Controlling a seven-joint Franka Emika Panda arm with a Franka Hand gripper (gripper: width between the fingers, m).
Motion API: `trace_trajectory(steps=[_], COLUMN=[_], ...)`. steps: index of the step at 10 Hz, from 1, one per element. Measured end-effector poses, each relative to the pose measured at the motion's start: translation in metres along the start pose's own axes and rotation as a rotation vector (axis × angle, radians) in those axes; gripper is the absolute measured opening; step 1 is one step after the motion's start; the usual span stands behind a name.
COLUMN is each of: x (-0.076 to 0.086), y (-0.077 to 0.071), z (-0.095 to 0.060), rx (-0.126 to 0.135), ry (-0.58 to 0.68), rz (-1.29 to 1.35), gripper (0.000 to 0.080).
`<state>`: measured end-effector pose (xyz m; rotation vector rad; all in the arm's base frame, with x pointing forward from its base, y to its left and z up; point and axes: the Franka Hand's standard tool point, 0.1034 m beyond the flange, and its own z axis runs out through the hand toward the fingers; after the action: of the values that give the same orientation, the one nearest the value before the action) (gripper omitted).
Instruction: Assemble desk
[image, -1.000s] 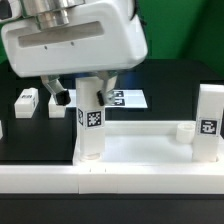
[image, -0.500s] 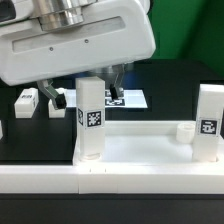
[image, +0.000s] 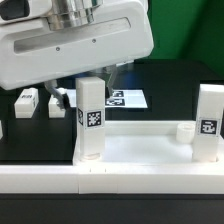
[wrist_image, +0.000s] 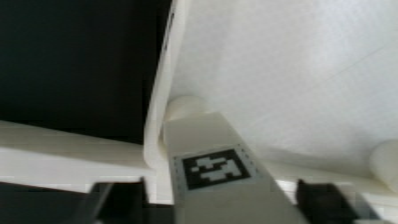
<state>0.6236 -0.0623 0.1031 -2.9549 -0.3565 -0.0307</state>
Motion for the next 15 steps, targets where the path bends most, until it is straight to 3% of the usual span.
trace_trajectory(steps=[1, 5, 8, 12, 15], x=[0.0, 0.006, 0.011, 0.015, 0.017], y=[0.002, 0.0, -0.004, -0.009, -0.018], z=[0.0, -0.001, 0.001, 0.0, 0.005], rx=[-0.003, -0.014, -0.022, 0.018, 0.029], ry=[0.002, 0.033, 0.053, 0.054, 0.014], rz=[0.042, 0.409, 0.942, 1.555, 1.619], gripper=[0.0295, 0.0294, 0.0294, 0.0294, 0.0294])
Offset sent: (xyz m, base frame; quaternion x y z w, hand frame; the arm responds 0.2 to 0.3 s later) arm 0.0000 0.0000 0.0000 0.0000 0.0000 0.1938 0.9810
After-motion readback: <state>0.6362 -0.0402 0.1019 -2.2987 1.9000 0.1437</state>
